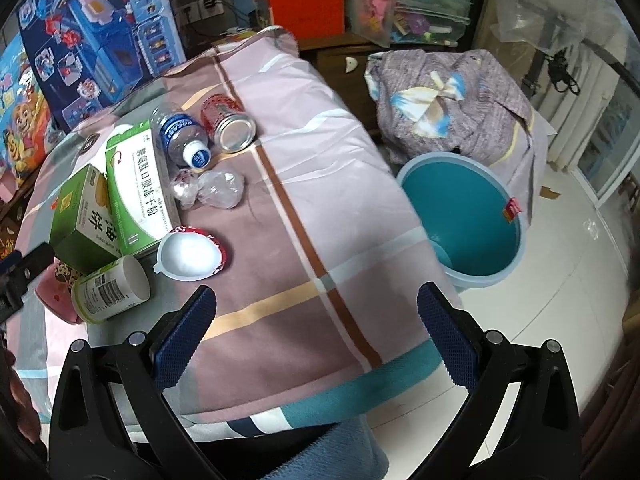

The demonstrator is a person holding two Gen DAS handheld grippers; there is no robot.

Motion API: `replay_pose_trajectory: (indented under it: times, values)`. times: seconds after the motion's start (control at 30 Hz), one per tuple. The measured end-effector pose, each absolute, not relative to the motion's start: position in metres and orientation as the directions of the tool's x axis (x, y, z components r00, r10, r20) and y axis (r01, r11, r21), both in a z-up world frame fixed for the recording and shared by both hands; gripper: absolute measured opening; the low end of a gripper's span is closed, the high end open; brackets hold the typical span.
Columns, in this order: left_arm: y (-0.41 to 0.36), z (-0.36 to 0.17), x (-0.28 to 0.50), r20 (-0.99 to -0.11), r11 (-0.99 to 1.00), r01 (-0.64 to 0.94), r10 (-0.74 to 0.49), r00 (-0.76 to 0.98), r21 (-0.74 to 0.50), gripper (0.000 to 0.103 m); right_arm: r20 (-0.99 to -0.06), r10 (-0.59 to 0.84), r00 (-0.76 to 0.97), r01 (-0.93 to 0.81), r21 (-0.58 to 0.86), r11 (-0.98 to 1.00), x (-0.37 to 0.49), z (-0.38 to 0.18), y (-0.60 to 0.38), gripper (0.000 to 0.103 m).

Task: Collect trash
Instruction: 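Grasp the green box with the left tool while the right tool grasps the green-white medicine box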

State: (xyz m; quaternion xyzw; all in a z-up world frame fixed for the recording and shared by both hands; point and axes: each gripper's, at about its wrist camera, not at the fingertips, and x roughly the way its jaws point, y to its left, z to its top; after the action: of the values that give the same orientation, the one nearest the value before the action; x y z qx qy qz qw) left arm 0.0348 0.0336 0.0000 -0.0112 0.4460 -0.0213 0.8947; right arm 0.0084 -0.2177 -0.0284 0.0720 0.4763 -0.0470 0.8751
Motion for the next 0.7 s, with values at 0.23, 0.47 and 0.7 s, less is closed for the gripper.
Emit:
replay_pose_trajectory:
  times: [0.23, 0.47, 0.7]
  values:
    - [0.03, -0.011, 0.083, -0.858, 0.997, 0.032, -0.078, 0.508, -0.072, 0.1, -0.862, 0.012, 0.506, 0.144, 0.099, 0.985, 0.026, -0.045, -0.217, 0.097]
    - [0.026, -0.028, 0.105, -0.889, 0.999, 0.029, -0.04, 0.456, -0.03, 0.087, -0.879, 0.019, 0.477, 0.134, 0.094, 0.986, 0.038, -0.055, -0.216, 0.097]
    - [0.046, -0.025, 0.104, -0.875, 0.995, 0.038, -0.098, 0.475, -0.091, 0.064, -0.89, 0.033, 0.455, 0.077, 0.076, 0.994, 0.061, -0.056, -0.192, 0.097]
